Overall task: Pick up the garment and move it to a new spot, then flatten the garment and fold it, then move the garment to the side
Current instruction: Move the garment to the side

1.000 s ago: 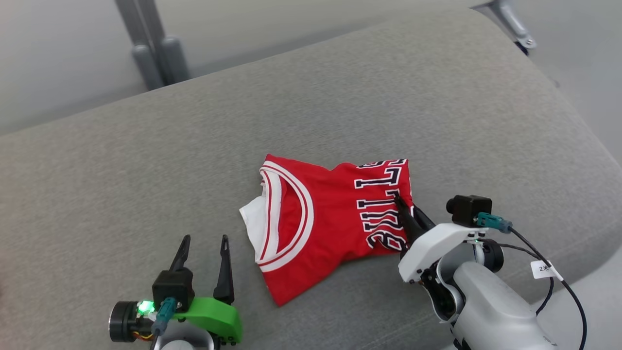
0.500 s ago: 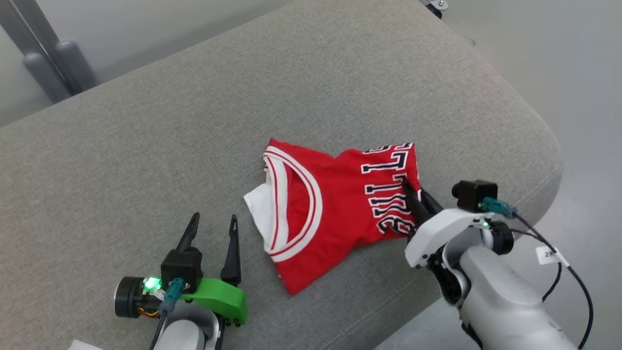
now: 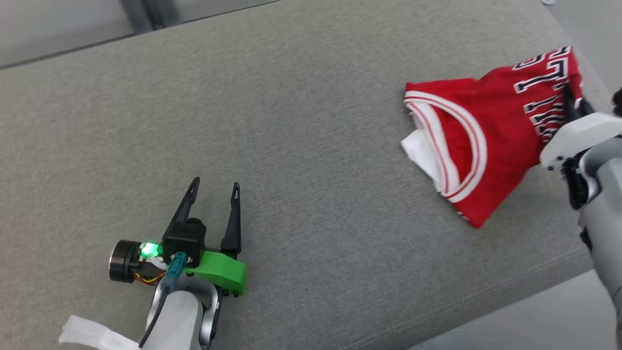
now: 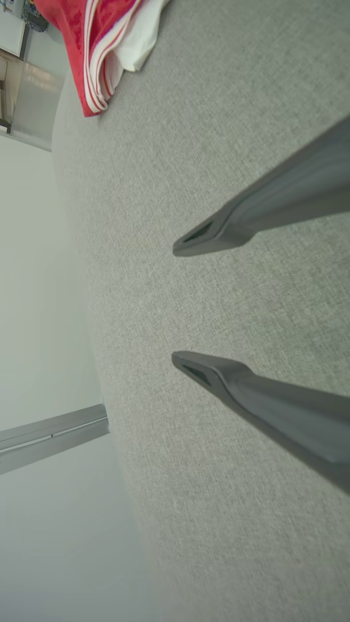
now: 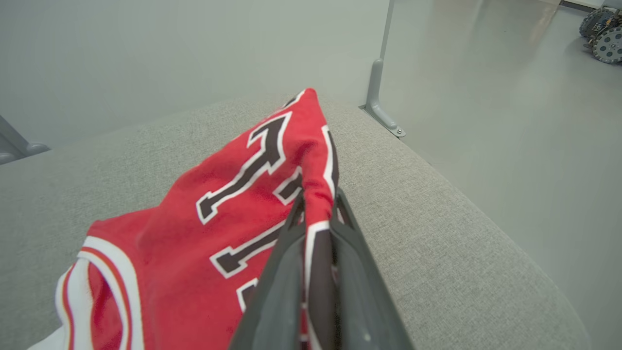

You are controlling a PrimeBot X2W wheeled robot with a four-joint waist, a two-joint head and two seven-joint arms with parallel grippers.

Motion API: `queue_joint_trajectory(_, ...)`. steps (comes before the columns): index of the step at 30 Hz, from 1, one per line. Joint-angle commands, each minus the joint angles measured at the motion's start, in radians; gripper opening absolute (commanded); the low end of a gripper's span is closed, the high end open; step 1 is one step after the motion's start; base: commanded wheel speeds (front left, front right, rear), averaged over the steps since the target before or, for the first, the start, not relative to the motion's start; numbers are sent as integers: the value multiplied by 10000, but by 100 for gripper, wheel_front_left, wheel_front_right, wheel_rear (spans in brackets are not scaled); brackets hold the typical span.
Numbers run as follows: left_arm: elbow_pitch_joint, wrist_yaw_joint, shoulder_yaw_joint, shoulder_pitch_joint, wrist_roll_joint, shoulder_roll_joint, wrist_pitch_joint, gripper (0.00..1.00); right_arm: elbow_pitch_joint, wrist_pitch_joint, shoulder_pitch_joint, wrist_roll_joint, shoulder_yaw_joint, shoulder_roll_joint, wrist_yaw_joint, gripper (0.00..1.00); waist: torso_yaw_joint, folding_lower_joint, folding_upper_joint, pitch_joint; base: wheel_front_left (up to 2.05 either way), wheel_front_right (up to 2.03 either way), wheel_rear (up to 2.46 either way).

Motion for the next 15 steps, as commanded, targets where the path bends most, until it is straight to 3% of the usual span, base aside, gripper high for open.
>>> queue_joint_trajectory(1,-58,-22,57,-246,68,56,-4,100,131,-5,-350,-311,-300,-243,-16,0,1422,0,-1,1164,0,0,0)
queue_joint_trajectory(9,-196,64,-47,-414,-36,55,-4,100,293,-5,-644,-2652,-3334,-1752,-18,0,2118,0,-1,1462,0,0,0)
queue_joint_trajectory(10,-208,89,-53,-408,-35,55,-4,100,178,-5,-571,-3052,-3779,-1790,-16,5,2163,0,-1,1454,0,0,0)
queue_joint_trajectory(11,-214,94,-48,-397,-49,55,-4,100,95,-4,-475,-3413,-4081,-1783,-16,42,2189,0,-1,1442,0,0,0)
queue_joint_trajectory(12,-214,113,-38,-376,-47,55,-4,100,-76,-5,-402,-3723,-4473,-1817,-18,100,2206,0,-1,1423,0,0,0)
queue_joint_trajectory(15,-183,200,60,-273,-72,52,-4,100,-769,-5,-226,-4919,-5747,-1604,-16,100,2214,0,-1,1326,0,0,0)
